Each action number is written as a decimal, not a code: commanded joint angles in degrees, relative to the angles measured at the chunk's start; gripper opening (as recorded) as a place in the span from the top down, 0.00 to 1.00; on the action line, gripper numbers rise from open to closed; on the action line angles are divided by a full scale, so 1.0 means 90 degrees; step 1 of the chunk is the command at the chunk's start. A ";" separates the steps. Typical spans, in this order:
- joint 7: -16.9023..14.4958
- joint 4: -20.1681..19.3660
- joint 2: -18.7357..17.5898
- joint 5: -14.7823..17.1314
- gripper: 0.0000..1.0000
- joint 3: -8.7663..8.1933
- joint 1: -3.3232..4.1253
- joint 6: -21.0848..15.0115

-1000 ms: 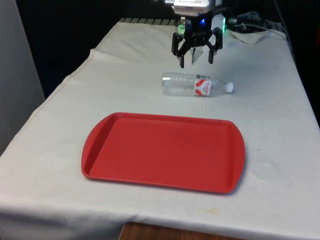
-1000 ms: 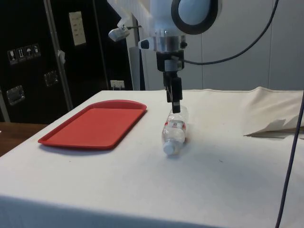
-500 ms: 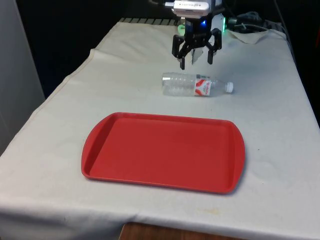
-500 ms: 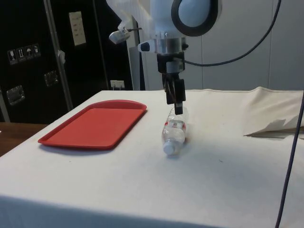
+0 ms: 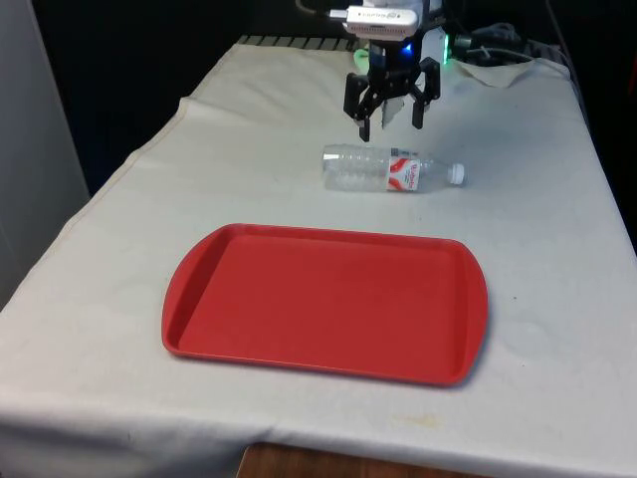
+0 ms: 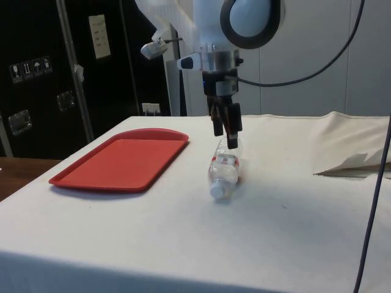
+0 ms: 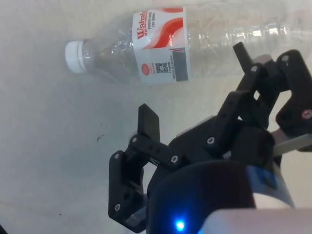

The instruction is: Place the bottle upright on the tray.

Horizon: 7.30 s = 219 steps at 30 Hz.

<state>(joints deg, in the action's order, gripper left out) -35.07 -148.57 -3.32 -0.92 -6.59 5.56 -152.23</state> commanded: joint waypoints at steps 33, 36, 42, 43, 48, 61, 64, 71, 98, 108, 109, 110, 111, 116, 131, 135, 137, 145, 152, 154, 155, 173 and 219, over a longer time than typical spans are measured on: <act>-0.1012 0.0166 -0.0121 -0.0006 0.00 0.0070 0.0019 0.0006; -0.1082 0.0166 -0.0121 -0.0006 0.00 0.0076 0.0019 0.0006; -0.1369 0.0166 -0.0127 -0.0006 0.00 0.0089 0.0019 -0.0006; -0.1356 0.0185 -0.0140 0.0000 0.00 0.0083 0.0013 0.0025; -0.1630 0.0172 -0.0134 -0.0006 0.00 0.0095 0.0019 -0.0038; -0.2222 0.0178 -0.0134 0.0000 0.00 0.0102 0.0019 -0.0045; -0.2317 0.0178 -0.0134 0.0000 0.00 0.0102 0.0019 -0.0045; -0.2648 0.0178 -0.0134 0.0000 0.00 0.0102 0.0019 -0.0038; -0.3750 0.0172 -0.0153 0.0032 0.00 0.0108 0.0019 -0.0076; -0.4106 0.0166 -0.0140 0.0000 0.00 0.0095 0.0013 0.0000; -0.4234 0.0140 -0.0140 0.0038 0.00 0.0108 0.0013 -0.0095; -0.4272 0.0134 -0.0140 0.0038 0.00 0.0108 0.0013 -0.0095; -0.4316 0.0140 -0.0140 0.0038 0.00 0.0108 0.0013 -0.0095; -0.4520 0.0134 -0.0146 0.0032 0.00 0.0115 0.0019 -0.0095; -0.5118 0.0127 -0.0146 0.0019 0.00 0.0115 0.0019 -0.0089; -0.5271 0.0134 -0.0146 0.0013 0.00 0.0108 0.0019 -0.0076; -0.5341 0.0134 -0.0146 0.0013 0.00 0.0108 0.0019 -0.0070; -0.5609 0.0140 -0.0140 0.0013 0.00 0.0108 0.0019 -0.0064; -0.5857 0.0140 -0.0140 0.0006 0.00 0.0108 0.0019 -0.0064; -0.5933 0.0140 -0.0140 0.0006 0.00 0.0108 0.0019 -0.0064; -0.5997 0.0146 -0.0140 0.0006 0.00 0.0108 0.0019 -0.0064; -0.6583 0.0146 -0.0140 0.0000 0.00 0.0108 0.0019 -0.0057; -0.5551 0.0191 -0.0185 -0.1318 0.00 0.0159 0.0115 0.0000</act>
<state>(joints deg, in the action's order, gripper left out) -87.09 -147.14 -4.70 -10.37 -4.70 6.36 -151.89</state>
